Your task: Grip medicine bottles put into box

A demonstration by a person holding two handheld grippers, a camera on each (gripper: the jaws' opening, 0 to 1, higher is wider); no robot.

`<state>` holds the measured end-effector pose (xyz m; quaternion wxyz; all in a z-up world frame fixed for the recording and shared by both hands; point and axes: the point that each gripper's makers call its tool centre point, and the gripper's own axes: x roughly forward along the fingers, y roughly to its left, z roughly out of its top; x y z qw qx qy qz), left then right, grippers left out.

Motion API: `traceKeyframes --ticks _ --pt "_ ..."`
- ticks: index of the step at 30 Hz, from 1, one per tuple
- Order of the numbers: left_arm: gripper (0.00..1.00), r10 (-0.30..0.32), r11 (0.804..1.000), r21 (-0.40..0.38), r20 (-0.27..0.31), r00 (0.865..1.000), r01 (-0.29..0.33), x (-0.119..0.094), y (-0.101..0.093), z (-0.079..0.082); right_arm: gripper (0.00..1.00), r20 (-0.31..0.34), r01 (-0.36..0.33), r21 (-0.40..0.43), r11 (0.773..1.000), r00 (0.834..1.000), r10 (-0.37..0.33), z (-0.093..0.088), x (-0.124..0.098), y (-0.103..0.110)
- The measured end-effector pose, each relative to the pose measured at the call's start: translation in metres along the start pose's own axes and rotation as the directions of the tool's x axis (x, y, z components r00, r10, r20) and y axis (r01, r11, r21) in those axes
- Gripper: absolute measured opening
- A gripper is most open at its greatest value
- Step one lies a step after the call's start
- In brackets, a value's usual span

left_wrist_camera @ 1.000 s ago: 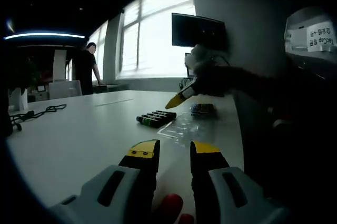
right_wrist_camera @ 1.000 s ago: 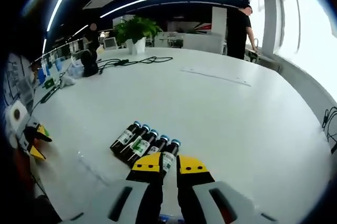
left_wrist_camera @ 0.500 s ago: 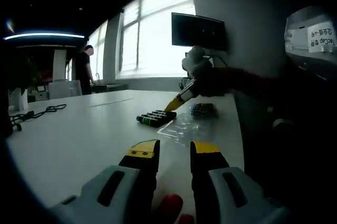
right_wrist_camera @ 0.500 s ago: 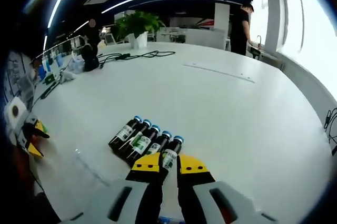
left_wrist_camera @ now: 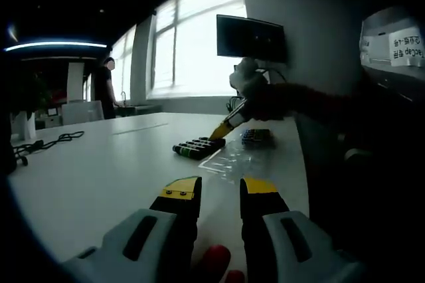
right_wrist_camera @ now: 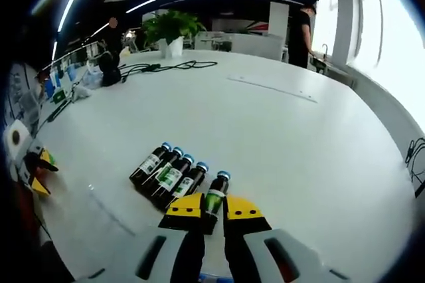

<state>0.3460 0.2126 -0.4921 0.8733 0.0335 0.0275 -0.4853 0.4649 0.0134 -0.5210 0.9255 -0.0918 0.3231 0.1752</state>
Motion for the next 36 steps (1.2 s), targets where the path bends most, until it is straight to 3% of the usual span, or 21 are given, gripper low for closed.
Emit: traceKeyframes --ticks 15,21,36 --pt "0.17 0.002 1.000 0.000 -0.001 1.000 -0.002 0.000 0.001 0.000 0.07 -0.043 0.009 -0.014 1.000 0.999 -0.009 -0.005 0.006 -0.006" --pt "0.17 0.000 1.000 0.000 0.000 1.000 0.000 -0.001 0.000 0.000 0.06 -0.042 0.050 -0.029 0.998 0.998 -0.052 -0.006 0.005 -0.013" --pt "0.17 0.001 1.000 0.000 0.002 1.000 -0.001 -0.001 0.000 0.000 0.06 0.023 0.060 0.013 0.998 0.998 -0.060 0.007 -0.009 -0.012"
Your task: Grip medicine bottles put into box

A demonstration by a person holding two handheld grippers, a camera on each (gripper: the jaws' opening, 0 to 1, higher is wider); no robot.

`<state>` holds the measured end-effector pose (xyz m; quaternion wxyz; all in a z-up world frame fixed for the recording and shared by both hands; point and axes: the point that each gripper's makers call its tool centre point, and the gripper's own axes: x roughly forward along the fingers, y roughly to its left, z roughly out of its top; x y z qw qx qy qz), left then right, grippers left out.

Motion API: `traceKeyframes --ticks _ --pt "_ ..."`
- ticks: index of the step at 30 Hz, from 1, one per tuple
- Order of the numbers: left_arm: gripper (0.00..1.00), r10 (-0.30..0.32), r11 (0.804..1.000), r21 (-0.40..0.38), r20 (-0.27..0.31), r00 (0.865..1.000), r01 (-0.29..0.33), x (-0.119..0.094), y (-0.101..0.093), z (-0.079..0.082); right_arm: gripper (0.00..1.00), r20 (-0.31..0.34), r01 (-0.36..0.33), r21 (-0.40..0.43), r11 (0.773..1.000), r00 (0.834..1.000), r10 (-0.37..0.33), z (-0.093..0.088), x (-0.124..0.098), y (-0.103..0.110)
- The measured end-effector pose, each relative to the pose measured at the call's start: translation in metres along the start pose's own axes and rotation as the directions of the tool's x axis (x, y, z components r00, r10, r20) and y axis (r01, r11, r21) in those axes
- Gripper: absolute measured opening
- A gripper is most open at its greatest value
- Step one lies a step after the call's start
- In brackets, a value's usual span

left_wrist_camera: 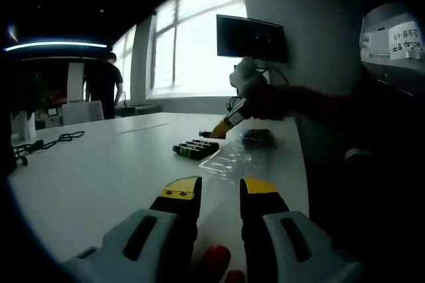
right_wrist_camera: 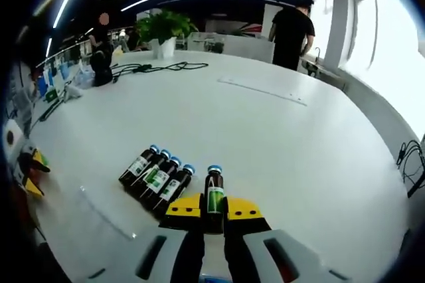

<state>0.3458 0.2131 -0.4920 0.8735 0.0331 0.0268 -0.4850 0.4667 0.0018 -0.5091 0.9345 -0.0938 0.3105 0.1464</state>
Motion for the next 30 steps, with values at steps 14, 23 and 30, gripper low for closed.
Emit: traceKeyframes --ticks 14,23,30 --pt "0.17 -0.001 1.000 0.001 0.002 1.000 0.001 0.000 0.000 0.000 0.06 0.078 -0.018 0.084 0.996 0.997 0.012 0.005 -0.030 0.011" --pt "0.17 -0.003 1.000 0.001 0.003 1.000 0.003 -0.001 -0.001 0.001 0.06 0.121 -0.041 0.108 0.993 0.992 0.028 0.007 -0.054 0.027" --pt "0.17 -0.003 1.000 0.000 0.005 1.000 0.003 -0.001 -0.001 0.001 0.06 0.128 -0.060 0.131 0.990 0.991 0.043 0.001 -0.064 0.041"
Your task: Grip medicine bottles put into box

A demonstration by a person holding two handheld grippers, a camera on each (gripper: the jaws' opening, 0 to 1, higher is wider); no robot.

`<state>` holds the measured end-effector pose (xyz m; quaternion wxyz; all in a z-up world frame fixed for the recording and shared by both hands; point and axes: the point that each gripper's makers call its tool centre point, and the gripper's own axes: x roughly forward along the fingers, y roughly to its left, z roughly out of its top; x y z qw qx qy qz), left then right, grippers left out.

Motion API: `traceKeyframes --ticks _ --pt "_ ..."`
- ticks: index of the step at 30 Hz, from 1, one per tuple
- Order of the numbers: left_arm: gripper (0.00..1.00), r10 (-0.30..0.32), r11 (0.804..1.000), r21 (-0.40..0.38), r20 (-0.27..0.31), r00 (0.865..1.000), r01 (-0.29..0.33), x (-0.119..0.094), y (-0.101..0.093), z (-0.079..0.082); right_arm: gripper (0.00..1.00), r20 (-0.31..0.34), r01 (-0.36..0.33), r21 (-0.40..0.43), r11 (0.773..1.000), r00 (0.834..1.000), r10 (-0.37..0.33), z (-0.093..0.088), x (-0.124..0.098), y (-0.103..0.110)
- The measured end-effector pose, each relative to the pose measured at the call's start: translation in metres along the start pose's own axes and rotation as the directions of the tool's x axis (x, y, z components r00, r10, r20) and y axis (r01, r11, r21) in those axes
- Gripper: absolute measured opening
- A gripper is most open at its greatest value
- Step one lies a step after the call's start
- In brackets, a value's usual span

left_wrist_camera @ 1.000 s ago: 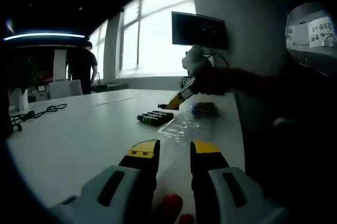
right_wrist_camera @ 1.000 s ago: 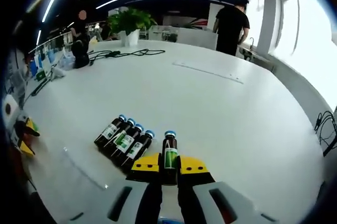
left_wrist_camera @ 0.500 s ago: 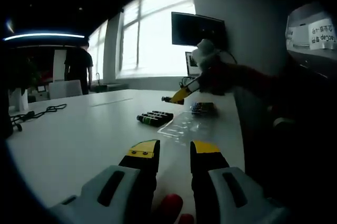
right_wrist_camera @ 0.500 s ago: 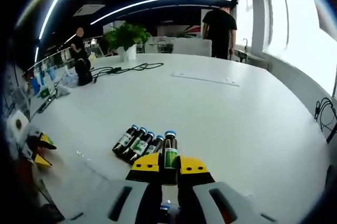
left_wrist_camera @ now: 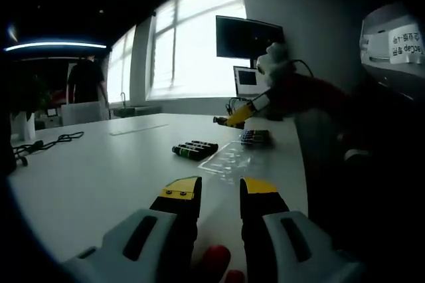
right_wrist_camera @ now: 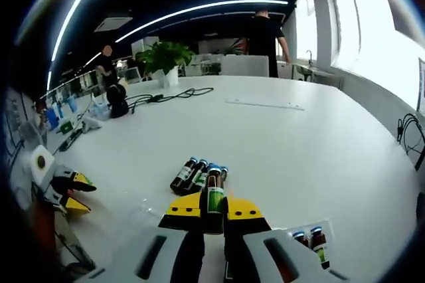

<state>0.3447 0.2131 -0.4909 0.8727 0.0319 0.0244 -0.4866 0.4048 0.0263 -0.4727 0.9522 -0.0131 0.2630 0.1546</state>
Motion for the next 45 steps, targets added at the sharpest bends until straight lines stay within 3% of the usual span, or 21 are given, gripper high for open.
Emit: traceKeyframes --ticks 15,31,36,45 --pt "0.17 0.000 1.000 0.000 0.002 1.000 0.000 0.001 0.000 0.001 0.06 -0.022 0.009 0.013 1.000 1.000 -0.009 -0.022 -0.015 0.027" --pt "0.17 -0.002 1.000 0.004 0.003 1.000 0.002 0.001 -0.001 0.001 0.07 -0.073 0.073 -0.013 0.997 0.995 -0.074 -0.043 -0.018 0.030" --pt "0.17 -0.001 1.000 0.005 0.004 1.000 0.001 0.001 -0.001 0.001 0.07 -0.067 0.117 -0.041 0.992 0.990 -0.120 -0.042 -0.019 0.026" --pt "0.17 0.000 1.000 0.005 0.004 1.000 0.000 0.001 0.000 0.001 0.07 -0.071 0.120 -0.053 0.991 0.990 -0.124 -0.042 -0.014 0.030"
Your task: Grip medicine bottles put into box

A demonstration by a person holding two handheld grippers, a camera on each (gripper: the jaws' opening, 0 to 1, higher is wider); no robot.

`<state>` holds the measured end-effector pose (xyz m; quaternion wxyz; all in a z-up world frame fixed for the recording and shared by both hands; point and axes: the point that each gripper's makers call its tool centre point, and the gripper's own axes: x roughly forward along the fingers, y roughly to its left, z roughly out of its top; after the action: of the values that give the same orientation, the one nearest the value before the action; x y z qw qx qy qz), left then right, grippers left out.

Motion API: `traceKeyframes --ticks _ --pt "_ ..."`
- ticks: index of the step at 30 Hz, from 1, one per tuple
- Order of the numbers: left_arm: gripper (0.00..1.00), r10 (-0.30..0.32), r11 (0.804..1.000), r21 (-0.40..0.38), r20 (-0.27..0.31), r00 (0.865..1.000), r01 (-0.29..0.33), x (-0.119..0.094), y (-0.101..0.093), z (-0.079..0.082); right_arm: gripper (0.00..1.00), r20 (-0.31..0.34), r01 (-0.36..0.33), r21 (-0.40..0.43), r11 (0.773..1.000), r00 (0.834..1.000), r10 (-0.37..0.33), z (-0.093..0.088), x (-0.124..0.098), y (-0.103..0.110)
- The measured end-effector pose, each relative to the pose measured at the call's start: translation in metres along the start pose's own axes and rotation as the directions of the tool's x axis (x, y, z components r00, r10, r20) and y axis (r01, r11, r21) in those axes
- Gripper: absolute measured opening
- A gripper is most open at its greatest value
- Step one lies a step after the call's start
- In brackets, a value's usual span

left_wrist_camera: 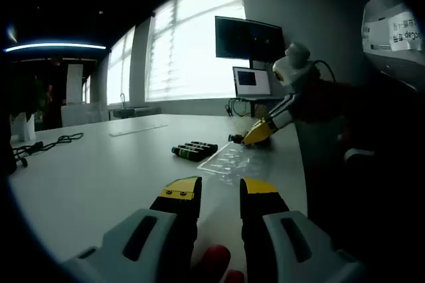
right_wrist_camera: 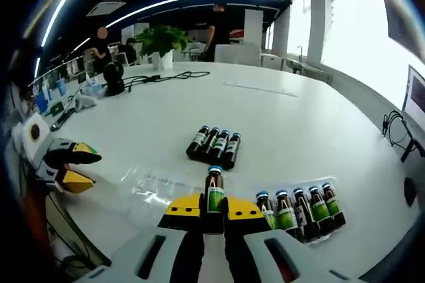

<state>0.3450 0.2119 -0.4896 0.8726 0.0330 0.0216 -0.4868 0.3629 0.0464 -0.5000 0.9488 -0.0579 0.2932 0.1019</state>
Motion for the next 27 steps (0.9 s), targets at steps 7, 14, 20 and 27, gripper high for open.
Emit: traceKeyframes --ticks 7,14,20,27 --pt "0.17 0.000 1.000 0.000 -0.001 1.000 0.000 -0.0004 0.0000 -0.0004 0.07 -0.010 0.008 -0.023 1.000 1.000 -0.008 -0.0040 0.0030 0.0029" --pt "0.17 0.000 1.000 0.000 0.000 1.000 0.000 -0.0006 -0.0002 -0.0006 0.07 -0.015 0.012 -0.054 0.998 1.000 -0.013 -0.0066 0.0042 0.0058" --pt "0.17 0.001 1.000 0.001 -0.001 1.000 -0.001 -0.0009 -0.0004 -0.0009 0.07 -0.004 0.026 -0.071 0.997 1.000 -0.026 -0.0061 0.0045 0.0043" --pt "0.17 0.001 1.000 0.003 -0.002 1.000 -0.001 -0.0008 -0.0004 -0.0012 0.07 0.036 0.021 -0.088 0.996 0.999 -0.018 0.0007 0.0013 0.0038"
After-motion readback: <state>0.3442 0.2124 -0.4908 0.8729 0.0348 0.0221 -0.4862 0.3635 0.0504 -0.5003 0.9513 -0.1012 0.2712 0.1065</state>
